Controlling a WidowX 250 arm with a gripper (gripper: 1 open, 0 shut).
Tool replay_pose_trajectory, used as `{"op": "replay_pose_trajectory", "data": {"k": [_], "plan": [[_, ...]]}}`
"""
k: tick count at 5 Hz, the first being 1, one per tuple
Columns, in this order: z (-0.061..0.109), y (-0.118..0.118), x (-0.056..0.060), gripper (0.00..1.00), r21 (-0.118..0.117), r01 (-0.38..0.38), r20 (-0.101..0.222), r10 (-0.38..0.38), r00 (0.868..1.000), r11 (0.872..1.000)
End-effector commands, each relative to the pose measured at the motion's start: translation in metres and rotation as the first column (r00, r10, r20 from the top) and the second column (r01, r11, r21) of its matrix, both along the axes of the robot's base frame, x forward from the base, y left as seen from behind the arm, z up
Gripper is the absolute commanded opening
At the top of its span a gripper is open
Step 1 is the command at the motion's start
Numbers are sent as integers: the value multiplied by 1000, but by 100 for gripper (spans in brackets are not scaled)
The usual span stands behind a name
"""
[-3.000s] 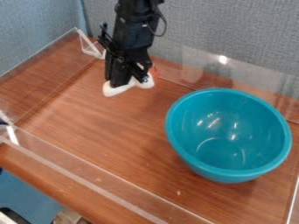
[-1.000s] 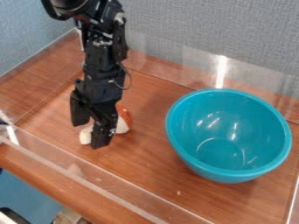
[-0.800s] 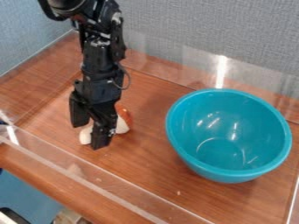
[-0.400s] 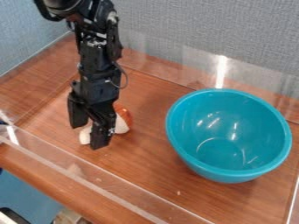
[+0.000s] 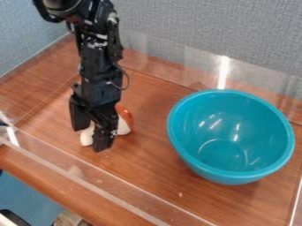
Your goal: Remove the mushroom from inside the blue bowl and put it on the table
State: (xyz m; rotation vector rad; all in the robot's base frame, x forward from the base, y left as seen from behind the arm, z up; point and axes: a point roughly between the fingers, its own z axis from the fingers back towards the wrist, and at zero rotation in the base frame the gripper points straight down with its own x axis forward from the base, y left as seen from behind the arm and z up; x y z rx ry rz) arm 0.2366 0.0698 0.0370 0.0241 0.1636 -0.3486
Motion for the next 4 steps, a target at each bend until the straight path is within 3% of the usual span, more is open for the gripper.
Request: {"op": "replay_pose_trajectory", "data": {"k": [1,4], "plan": [[17,6,4,100,9,-11,72,10,997,1000],[10,5,5,100,-2,-22,68,22,997,1000]]}}
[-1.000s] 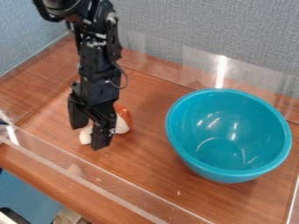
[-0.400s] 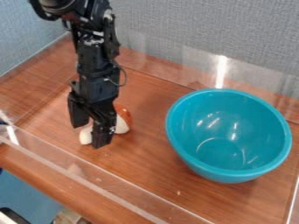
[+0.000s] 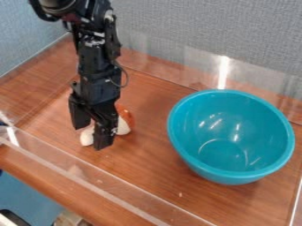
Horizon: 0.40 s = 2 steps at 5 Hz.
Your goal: Remove the mushroom from inside the blue bowl and put it on the table
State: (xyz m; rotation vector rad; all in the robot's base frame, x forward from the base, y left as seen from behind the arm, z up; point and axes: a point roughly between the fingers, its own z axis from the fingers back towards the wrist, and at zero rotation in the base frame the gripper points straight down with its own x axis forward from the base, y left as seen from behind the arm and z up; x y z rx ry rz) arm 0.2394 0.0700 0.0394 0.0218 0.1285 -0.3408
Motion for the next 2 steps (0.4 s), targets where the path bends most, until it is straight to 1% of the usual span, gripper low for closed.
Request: {"op": "replay_pose_trajectory", "data": {"k": [1,2], "plan": [[5,4,2,100,3,-19,31,19,999,1000],[6,7,0,100,-5,-22,37,22,999,1000]]}}
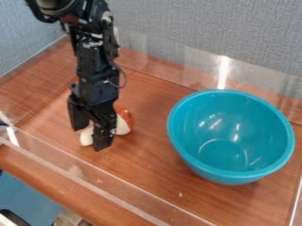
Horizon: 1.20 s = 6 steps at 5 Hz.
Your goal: Remove the mushroom from inside the blue bowl and put it on the table
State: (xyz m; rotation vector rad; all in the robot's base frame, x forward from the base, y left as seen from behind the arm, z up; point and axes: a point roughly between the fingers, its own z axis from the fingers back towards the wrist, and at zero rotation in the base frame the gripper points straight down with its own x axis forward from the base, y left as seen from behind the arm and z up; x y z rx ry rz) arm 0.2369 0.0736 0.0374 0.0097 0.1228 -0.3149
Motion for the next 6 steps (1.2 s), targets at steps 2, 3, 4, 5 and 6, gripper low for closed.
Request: {"op": "replay_pose_trajectory", "data": {"k": [2,3,4,5,6], "plan": [[6,8,1,100,-8,-4,39,4,999,1000],[4,10,0,100,-13,-9,39,10,999,1000],[3,11,-1,100,-18,-14,40,15,999,1000],[3,13,-1,100,-21,-19,40,20,999,1000],[3,15,-1,100,-24,-25,40,26,999,999]]}}
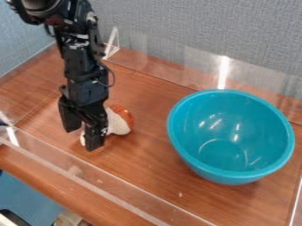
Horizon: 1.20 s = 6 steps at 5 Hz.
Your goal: Remove the mushroom from inside the blue bowl and put it on the table
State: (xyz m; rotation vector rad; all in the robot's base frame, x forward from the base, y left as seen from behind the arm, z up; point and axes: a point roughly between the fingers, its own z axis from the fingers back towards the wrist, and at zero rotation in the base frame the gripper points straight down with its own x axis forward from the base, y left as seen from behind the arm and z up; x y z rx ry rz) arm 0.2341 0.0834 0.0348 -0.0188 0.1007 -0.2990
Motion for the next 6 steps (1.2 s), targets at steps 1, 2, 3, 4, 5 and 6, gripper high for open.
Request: {"op": "replay_pose_trajectory", "data": {"k": [1,2,3,4,5,6], "plan": [[6,8,1,100,4,-13,23,13,1000,1000],[6,11,1,100,2,-20,24,20,1000,1000],[9,15,1,100,-1,-29,28,29,999,1000],[7,17,1,100,-2,-34,25,34,999,999],[3,20,2,100,-2,-40,20,40,999,999],[1,21,2,100,-4,-45,17,45,999,999]]}}
